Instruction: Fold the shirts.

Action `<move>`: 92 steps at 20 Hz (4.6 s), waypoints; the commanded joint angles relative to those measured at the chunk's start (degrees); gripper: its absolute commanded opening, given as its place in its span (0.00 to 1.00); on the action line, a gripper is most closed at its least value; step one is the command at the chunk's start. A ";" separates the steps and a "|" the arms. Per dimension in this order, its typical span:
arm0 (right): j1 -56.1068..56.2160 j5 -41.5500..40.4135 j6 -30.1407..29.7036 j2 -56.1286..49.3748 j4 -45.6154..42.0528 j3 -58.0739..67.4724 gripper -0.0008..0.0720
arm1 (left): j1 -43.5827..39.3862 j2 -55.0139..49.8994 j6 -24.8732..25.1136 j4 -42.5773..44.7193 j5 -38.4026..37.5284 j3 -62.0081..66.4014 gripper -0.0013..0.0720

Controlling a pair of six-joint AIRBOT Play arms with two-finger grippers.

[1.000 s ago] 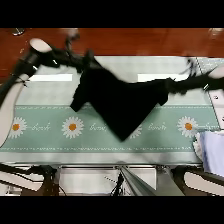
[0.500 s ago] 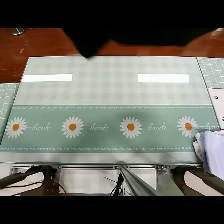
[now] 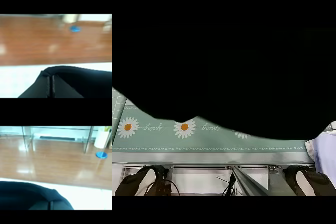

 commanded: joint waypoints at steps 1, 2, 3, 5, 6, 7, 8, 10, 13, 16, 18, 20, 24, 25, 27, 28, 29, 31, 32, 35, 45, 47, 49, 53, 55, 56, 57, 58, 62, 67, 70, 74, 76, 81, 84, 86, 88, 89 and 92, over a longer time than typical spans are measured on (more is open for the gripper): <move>0.09 6.91 1.18 3.78 -3.17 -0.66 0.04 | -4.09 10.78 -2.32 15.45 -3.61 -13.18 0.05; 0.07 7.50 1.38 4.46 -3.28 -2.25 0.04 | -5.88 13.00 -2.32 16.87 -3.63 -18.05 0.05; 0.07 8.17 1.62 5.20 -2.97 -5.11 0.04 | -7.34 14.84 -2.58 17.44 -3.63 -23.52 0.05; 0.07 10.43 1.60 6.05 -1.27 -13.18 0.04 | -8.55 16.59 -4.42 17.40 -4.02 -33.90 0.05; 0.09 10.82 1.31 6.14 -0.02 -18.36 0.04 | -8.57 16.48 -4.42 17.14 -4.00 -38.71 0.05; 0.09 10.05 0.37 6.12 1.03 -23.52 0.04 | -8.57 15.69 -4.42 16.46 -3.50 -43.85 0.05; 0.09 7.98 -0.37 5.99 1.77 -29.40 0.04 | -8.59 14.49 -4.42 14.99 -1.95 -48.43 0.05; 0.07 1.60 -0.55 4.44 1.88 -40.17 0.04 | -8.61 10.43 -3.67 7.13 3.80 -56.74 0.05; 0.07 -8.96 -1.20 -3.13 2.29 -48.76 0.04 | -9.31 -0.31 1.57 -4.87 16.98 -62.64 0.05; 0.07 -15.74 -2.84 -16.28 3.56 -46.88 0.04 | -11.15 -15.19 2.34 -7.23 24.87 -59.30 0.05; 0.07 -17.16 -2.95 -24.98 4.15 -43.10 0.04 | -11.91 -24.96 4.28 -10.84 25.59 -53.64 0.05; 0.07 -18.12 -2.93 -33.73 4.39 -37.53 0.04 | -12.57 -33.70 5.31 -12.92 25.62 -46.21 0.05; 0.04 -19.52 -0.20 -47.74 6.19 -26.77 0.04 | -12.87 -47.98 3.89 -14.51 25.53 -31.41 0.05; 0.02 -20.63 0.72 -50.25 7.13 -24.76 0.04 | -12.87 -50.47 3.74 -14.64 25.59 -28.33 0.05; 0.02 -23.15 3.56 -54.77 9.27 -21.75 0.04 | -12.87 -54.55 3.80 -14.60 26.16 -23.02 0.05; 0.02 -24.65 5.38 -56.63 10.38 -21.09 0.04 | -12.87 -56.04 3.78 -14.60 26.84 -21.29 0.05; 0.02 -26.21 7.32 -58.23 11.63 -21.00 0.04 | -12.92 -56.92 3.76 -14.69 27.52 -20.50 0.05; 0.02 -28.20 8.85 -61.00 14.43 -21.00 0.04 | -13.00 -57.86 3.78 -14.67 28.68 -20.37 0.05; 0.00 -28.89 8.87 -62.31 16.68 -21.00 0.04 | -12.98 -58.10 3.78 -14.62 28.68 -20.37 0.06; -1.51 -27.96 5.88 -63.45 24.37 -20.85 0.84 | -10.99 -57.61 3.76 -14.25 24.85 -18.99 0.97; -17.00 -7.74 -0.98 -46.10 5.09 -35.01 0.87 | 8.52 -52.33 1.95 -4.24 -3.13 -29.51 0.98; -17.00 -13.90 -3.37 -41.18 11.52 -46.14 0.87 | 7.72 -51.74 5.35 -8.79 1.88 -36.44 0.98; -17.00 -17.33 -6.25 -38.01 17.51 -53.57 0.87 | 6.97 -51.76 8.79 -16.55 6.93 -40.72 0.98; -16.83 -17.79 -8.37 -36.54 21.14 -58.25 0.87 | 2.91 -52.22 11.41 -21.18 12.41 -44.17 0.95; -16.83 -17.94 -8.33 -36.54 21.20 -58.29 0.87 | 0.28 -52.33 11.54 -21.31 13.64 -44.15 0.95; -16.83 -17.97 -8.33 -36.54 21.20 -58.29 0.87 | -1.07 -52.33 11.52 -21.31 14.08 -44.15 0.95; -16.85 -17.94 -8.09 -36.54 21.20 -58.29 0.87 | -2.36 -52.33 11.54 -21.22 14.43 -44.15 0.95; -16.85 -17.79 -7.98 -36.54 21.18 -58.29 0.87 | -3.19 -52.33 11.54 -21.16 14.62 -44.13 0.95; -16.90 -15.34 -5.84 -36.44 13.84 -58.34 0.87 | -3.48 -52.37 11.85 -21.14 13.22 -43.87 0.05; -15.69 -10.51 -2.84 -36.46 8.81 -66.66 0.87 | -3.52 -52.37 12.81 -21.20 11.98 -43.17 0.05; -11.43 -13.46 -4.11 -36.50 10.05 -70.82 0.87 | -3.69 -52.37 12.79 -21.20 11.96 -43.17 0.05; -6.16 -22.53 -4.59 -36.50 17.70 -70.58 0.87 | -3.74 -52.37 12.79 -21.20 11.96 -43.17 0.05; -3.37 -26.21 -5.35 -37.16 19.78 -69.22 0.87 | -3.72 -52.37 12.81 -21.20 12.09 -43.17 0.05; 3.69 -25.79 -6.38 -41.24 21.18 -64.28 0.04 | -4.24 -51.56 11.72 -21.84 9.90 -42.97 0.05; 3.02 -16.92 -7.06 -40.74 18.18 -52.04 0.04 | -4.20 -46.86 11.61 -22.73 6.51 -37.55 0.05; 1.95 -12.85 -3.82 -39.63 16.46 -37.33 0.04 | -4.17 -41.11 11.23 -27.63 8.66 -30.69 0.05; 0.83 -9.86 -0.74 -39.17 15.61 -20.48 0.04 | -4.20 -35.06 8.37 -30.71 13.81 -22.49 0.05; 0.20 -7.85 0.87 -39.17 14.86 -11.91 0.04 | -4.13 -32.39 7.13 -30.60 16.20 -18.43 0.05; -1.51 -0.52 3.17 -38.71 14.40 8.72 0.04 | -2.32 -25.49 4.90 -30.60 20.61 -7.30 0.04</move>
